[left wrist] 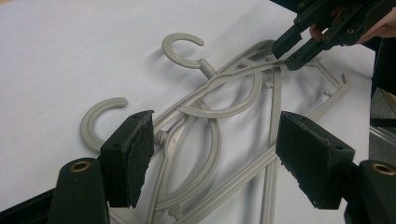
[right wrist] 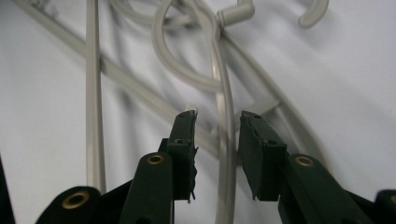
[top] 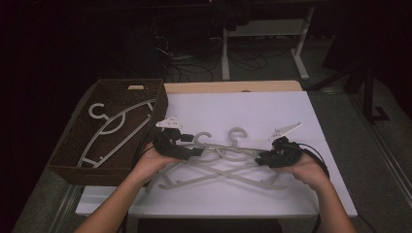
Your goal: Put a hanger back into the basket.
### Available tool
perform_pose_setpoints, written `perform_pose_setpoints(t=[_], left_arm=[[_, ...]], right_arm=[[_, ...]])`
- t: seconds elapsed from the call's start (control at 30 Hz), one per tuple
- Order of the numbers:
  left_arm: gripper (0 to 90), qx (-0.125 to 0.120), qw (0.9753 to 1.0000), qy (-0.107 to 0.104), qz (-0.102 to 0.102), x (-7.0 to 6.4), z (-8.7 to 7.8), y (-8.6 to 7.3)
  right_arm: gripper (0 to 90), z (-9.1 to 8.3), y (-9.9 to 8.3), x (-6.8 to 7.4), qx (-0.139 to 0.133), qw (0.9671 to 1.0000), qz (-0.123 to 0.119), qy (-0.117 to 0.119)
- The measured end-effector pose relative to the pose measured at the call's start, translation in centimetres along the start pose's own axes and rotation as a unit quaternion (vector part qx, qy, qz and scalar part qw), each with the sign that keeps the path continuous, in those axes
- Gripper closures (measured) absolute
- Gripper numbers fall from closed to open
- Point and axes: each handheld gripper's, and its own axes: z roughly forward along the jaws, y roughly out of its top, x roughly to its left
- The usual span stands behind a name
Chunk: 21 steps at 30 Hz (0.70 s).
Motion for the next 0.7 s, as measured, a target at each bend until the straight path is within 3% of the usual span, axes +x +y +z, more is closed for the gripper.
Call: perform_pose_setpoints(t=[0.27, 0.43, 0.57, 0.7], left_arm=[[27.9, 0.005, 1.0, -0.002, 0.003, -0.1, 0.2, -0.1], [27.9, 0.008, 1.0, -0.002, 0.004, -0.1, 0.4, -0.2], [27.9, 0.01, 0.9999, 0.0, 0.003, -0.1, 0.5, -0.3], [27.9, 0.011, 0.9999, 0.002, 0.006, -0.1, 0.6, -0.3]], right_arm=[[64.4, -0.9, -1.7, -0.2, 0.013, 0.9995, 0.026, -0.008], [65.8, 0.1, -2.1, -0.5, 0.051, 0.9979, 0.039, -0.004], [76.2, 0.8, -2.2, -0.4, 0.071, 0.9969, 0.032, -0.011], [79.0, 0.4, -2.1, -0.2, 0.063, 0.9976, 0.024, -0.014]])
